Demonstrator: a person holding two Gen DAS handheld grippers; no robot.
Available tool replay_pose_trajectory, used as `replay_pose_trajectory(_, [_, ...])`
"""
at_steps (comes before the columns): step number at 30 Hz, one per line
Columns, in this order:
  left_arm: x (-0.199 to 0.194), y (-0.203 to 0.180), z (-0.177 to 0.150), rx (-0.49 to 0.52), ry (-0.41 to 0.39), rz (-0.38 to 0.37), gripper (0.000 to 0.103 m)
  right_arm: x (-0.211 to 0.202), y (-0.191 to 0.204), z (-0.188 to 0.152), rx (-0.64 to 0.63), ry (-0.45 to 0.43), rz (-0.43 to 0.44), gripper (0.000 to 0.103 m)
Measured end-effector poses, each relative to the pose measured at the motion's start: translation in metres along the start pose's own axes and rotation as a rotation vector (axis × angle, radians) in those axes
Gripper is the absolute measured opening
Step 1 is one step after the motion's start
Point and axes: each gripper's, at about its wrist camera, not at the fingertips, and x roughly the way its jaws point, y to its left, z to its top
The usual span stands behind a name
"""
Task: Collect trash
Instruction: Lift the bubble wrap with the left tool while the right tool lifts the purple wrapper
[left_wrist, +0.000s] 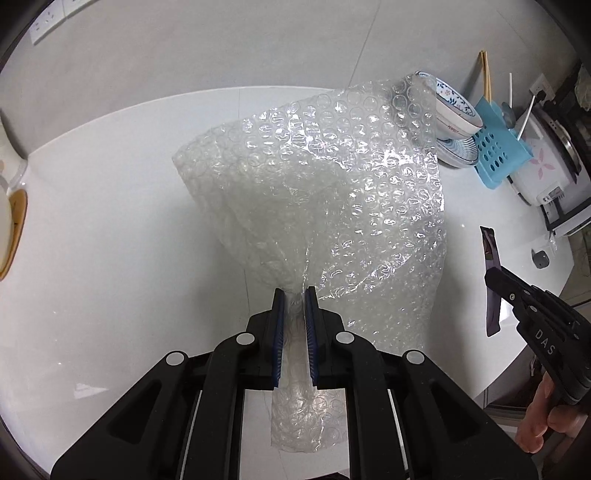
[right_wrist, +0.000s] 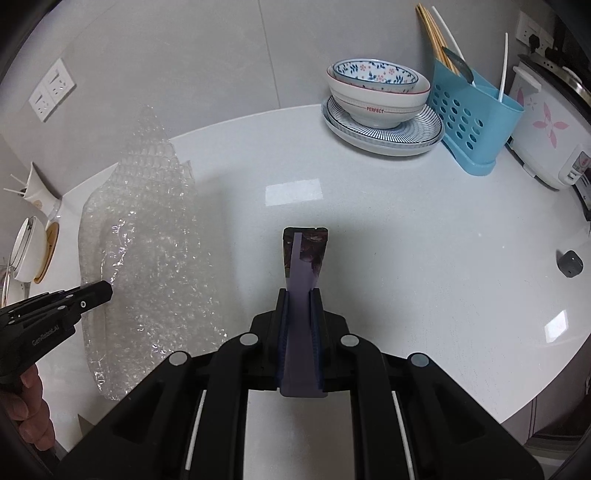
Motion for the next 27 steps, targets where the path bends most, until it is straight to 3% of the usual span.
replay_pose_trajectory(27, [-0.082,0.011,-0.079,-0.048,-0.069,0.005,0.01,-0.081,0.016,-0.064,-0.075,-0.086,0.053,0.01])
